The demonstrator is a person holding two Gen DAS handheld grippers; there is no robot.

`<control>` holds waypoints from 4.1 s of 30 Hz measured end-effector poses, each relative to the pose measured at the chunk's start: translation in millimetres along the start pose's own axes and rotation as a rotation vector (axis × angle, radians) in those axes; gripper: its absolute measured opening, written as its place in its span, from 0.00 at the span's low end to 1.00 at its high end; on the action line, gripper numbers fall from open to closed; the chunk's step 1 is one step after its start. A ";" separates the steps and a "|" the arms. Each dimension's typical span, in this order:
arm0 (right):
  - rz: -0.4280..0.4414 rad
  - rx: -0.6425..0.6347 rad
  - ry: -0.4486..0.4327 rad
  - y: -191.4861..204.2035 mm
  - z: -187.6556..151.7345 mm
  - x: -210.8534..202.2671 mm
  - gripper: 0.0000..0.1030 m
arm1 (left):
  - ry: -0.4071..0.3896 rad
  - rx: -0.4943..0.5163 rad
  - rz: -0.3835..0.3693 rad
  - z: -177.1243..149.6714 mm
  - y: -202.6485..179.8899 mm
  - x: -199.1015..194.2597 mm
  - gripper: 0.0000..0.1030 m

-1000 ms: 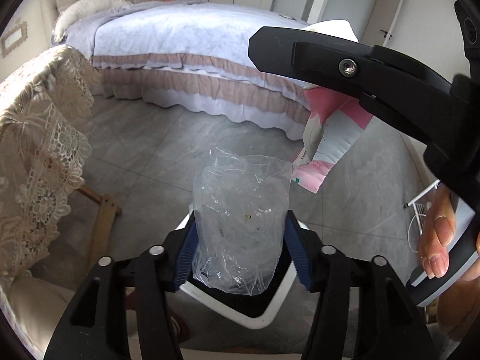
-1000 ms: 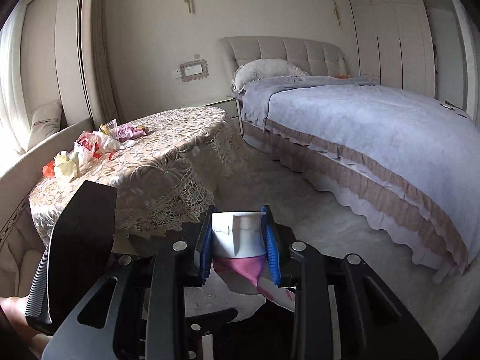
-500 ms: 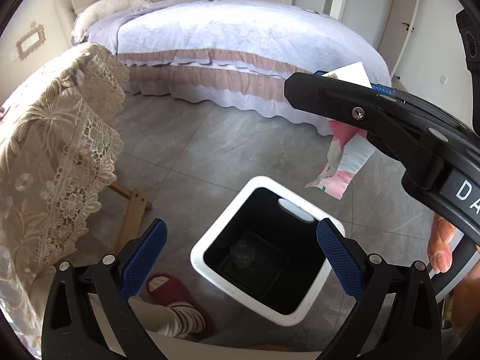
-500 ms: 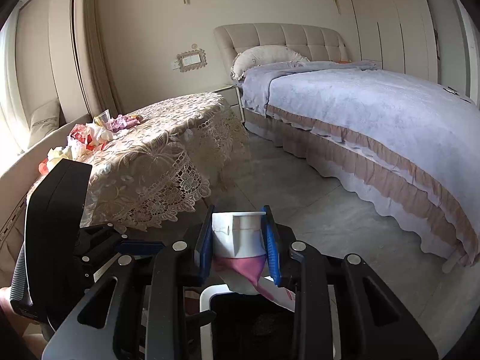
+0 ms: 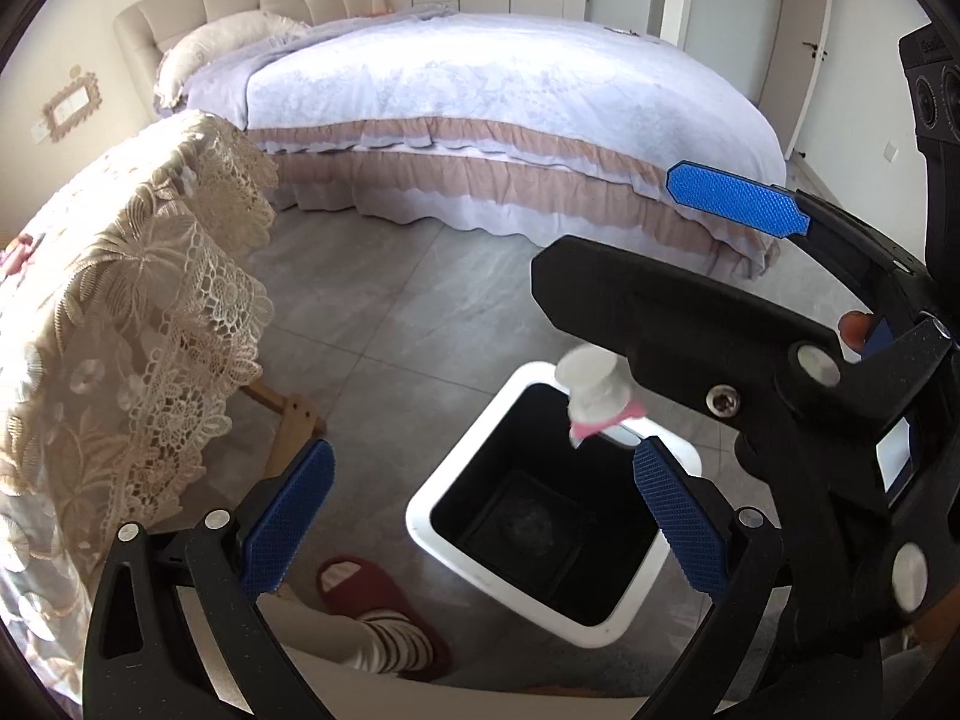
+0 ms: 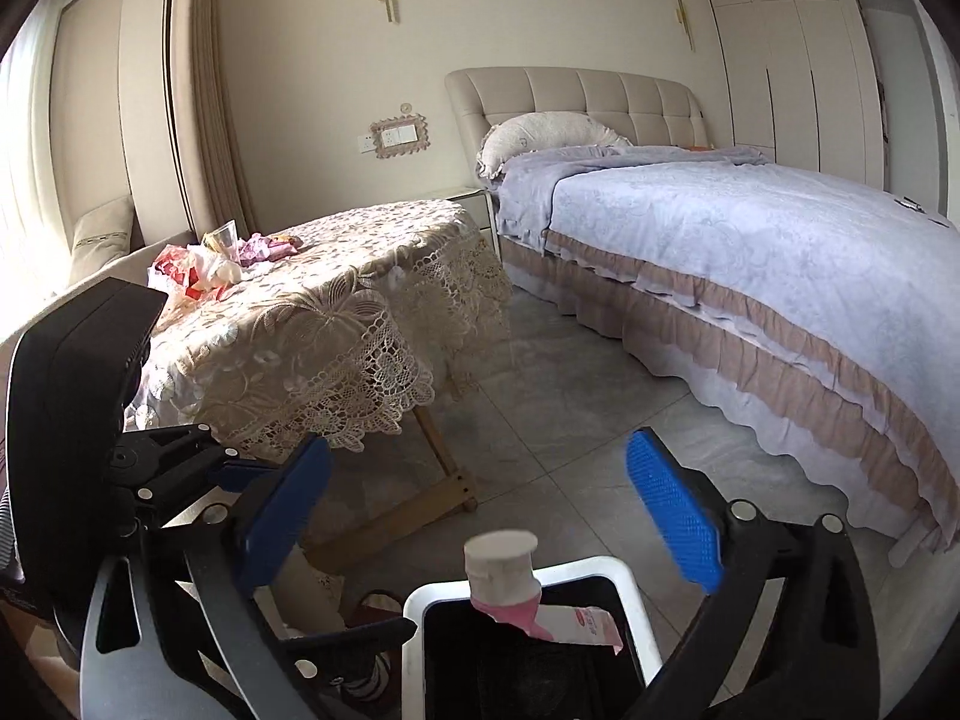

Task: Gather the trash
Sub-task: 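Return both tools to the table over the trash, then grasp the pale yellow paper with the left tool while the right tool grasps the red snack wrapper, then carry the paper and red wrapper to the bin and release both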

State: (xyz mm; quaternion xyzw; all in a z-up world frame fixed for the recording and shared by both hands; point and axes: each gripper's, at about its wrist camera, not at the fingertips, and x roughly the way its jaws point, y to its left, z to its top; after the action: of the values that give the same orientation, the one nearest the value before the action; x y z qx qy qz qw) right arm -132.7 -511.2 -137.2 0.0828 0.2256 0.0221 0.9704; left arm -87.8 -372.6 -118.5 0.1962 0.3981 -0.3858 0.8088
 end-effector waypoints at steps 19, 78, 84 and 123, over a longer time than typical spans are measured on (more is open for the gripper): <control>0.105 -0.099 -0.148 66.5 62.9 10.7 0.96 | -0.179 -0.180 0.218 -15.8 83.7 -93.8 0.95; 0.348 -0.372 0.024 298.5 142.8 180.6 0.96 | -0.248 -0.609 0.448 -72.9 339.1 -159.8 0.47; 0.385 -0.376 0.126 321.3 152.1 206.3 0.79 | -0.291 -0.664 0.489 -89.5 346.6 -188.8 0.47; 0.242 -0.155 -0.017 166.6 146.2 14.2 0.07 | -0.365 -0.428 0.217 -47.3 191.6 -167.1 0.48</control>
State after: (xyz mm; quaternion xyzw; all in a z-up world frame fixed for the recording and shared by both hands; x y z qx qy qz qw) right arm -56.3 -368.0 14.4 0.0343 0.2033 0.1554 0.9661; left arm -26.0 -145.1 -12.3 -0.0099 0.2951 -0.2333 0.9265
